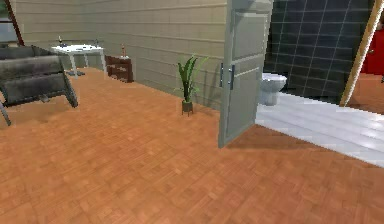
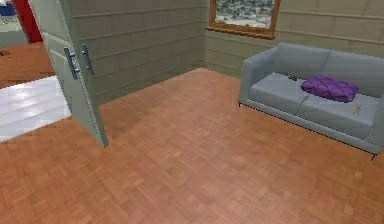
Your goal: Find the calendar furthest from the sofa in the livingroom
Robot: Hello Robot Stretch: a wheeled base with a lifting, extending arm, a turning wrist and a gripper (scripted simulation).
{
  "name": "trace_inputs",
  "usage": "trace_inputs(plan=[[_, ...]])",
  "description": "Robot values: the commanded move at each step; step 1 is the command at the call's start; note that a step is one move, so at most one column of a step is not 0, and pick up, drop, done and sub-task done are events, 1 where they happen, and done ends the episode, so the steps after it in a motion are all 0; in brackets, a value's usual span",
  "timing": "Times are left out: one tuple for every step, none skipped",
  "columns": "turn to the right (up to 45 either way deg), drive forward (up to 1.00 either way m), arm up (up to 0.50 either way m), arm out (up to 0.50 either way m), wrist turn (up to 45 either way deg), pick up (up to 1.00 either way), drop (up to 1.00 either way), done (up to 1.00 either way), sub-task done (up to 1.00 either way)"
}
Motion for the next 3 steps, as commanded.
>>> trace_inputs(plan=[[6.0,0.0,0.0,0.0,0.0,0.0,0.0,0.0,0.0],[0.0,0.35,0.0,0.0,0.0,0.0,0.0,0.0,0.0],[-27.0,0.0,0.0,0.0,0.0,0.0,0.0,0.0,0.0]])
